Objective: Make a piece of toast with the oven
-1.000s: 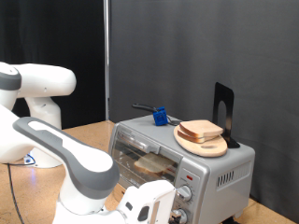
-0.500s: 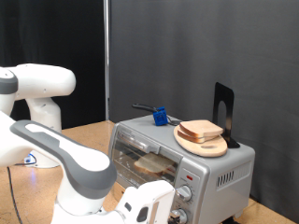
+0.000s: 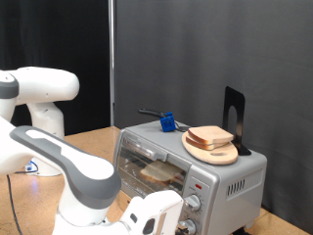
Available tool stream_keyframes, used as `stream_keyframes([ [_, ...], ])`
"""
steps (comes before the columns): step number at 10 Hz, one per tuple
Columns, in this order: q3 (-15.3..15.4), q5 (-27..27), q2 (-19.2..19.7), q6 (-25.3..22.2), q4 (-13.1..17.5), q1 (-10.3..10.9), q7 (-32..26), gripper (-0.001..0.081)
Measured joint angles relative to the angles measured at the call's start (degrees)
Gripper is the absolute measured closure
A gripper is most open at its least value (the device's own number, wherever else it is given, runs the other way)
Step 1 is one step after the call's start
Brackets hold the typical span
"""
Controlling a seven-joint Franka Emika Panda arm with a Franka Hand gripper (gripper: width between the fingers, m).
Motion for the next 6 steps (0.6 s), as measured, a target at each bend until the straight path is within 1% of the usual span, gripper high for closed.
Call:
stream_keyframes([
  [2, 0.0, 0.0, 0.0, -0.5, 0.1, 0.0, 0.0, 0.0806],
  [3, 0.0, 0.0, 0.0, -0.6, 0.2, 0.0, 0.0, 0.0702],
  [4, 0.1, 0.0, 0.0, -0.6, 0.5, 0.0, 0.0, 0.0702],
  [5, 0.2, 0.1, 0.0, -0.7, 0.9, 0.0, 0.2, 0.0508],
  [6, 0.3, 0.1, 0.0, -1.3, 1.5, 0.1, 0.3, 0.0508],
])
